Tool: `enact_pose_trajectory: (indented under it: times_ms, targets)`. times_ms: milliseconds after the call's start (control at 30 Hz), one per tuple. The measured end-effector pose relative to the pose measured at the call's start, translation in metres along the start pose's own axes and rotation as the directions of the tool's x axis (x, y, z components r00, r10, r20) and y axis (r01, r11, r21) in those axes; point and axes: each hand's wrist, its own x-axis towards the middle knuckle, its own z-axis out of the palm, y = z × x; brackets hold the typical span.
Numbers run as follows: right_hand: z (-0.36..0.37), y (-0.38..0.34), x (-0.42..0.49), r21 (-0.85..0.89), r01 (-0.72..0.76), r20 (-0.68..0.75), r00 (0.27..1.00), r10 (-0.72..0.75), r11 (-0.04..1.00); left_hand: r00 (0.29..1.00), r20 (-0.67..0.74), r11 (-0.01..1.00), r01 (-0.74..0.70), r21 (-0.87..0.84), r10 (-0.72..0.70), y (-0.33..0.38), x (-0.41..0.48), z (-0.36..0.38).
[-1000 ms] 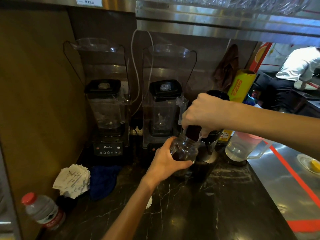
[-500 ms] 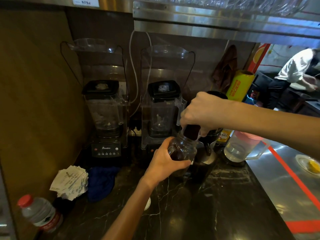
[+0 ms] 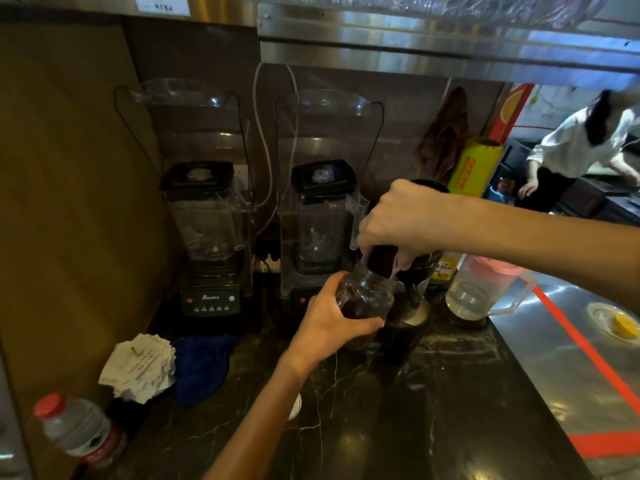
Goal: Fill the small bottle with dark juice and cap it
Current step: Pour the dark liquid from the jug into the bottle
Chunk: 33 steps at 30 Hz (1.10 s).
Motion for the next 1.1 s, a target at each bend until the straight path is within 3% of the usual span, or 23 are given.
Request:
enact_pose_trajectory:
  times_ms: [467,1100]
  targets:
    - [-0.005,0.004,-0.001,-0.075,0.032,0.009,0.999,-0.032,0.997,1.000,-0.021,1.000,-0.022,-0.005,0.022,0.002,0.002,-0.002]
    - [-0.003,0.007,-0.008,-0.016,-0.019,-0.023,1.000,0.018,1.000,0.999,-0.023,0.999,-0.021,0.025,0.022,0.001,0.007,0.000]
